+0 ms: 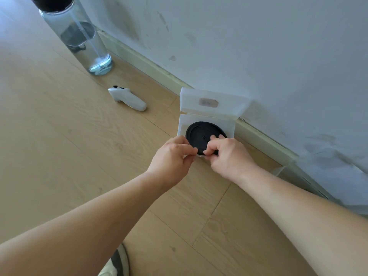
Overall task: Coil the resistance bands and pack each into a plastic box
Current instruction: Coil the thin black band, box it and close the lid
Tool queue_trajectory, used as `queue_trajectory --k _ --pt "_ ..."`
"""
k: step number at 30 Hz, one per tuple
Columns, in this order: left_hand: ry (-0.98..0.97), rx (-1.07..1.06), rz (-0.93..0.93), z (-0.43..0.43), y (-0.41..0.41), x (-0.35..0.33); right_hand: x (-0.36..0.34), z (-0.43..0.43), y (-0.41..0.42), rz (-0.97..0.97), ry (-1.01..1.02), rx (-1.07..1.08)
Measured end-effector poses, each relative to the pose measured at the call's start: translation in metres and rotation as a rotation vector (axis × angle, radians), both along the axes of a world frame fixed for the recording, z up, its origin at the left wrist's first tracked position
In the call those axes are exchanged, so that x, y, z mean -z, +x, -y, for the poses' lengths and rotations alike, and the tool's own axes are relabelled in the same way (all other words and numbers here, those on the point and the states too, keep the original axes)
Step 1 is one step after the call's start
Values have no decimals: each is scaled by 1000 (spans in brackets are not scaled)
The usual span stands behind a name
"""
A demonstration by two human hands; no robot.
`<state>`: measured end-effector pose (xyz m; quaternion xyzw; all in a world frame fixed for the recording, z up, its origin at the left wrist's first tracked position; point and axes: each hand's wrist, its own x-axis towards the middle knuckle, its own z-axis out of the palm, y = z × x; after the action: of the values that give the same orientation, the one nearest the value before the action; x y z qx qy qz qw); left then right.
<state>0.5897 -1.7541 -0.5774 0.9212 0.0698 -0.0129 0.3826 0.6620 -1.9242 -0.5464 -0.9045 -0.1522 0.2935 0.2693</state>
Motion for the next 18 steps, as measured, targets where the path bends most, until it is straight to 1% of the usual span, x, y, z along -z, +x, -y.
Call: queue_trajectory --k 5,8,13,18 --pt "-73 -49 20 3 -3 -1 0 1 0 50 -52 -83" --pt "-29 -19 6 3 -2 -1 -1 1 -2 61 -75 -122" --pt "-16 29 -36 4 -1 -6 2 1 -1 57 -125 -182" --pt "14 110 16 -5 5 0 5 -2 0 52 -189 -219"
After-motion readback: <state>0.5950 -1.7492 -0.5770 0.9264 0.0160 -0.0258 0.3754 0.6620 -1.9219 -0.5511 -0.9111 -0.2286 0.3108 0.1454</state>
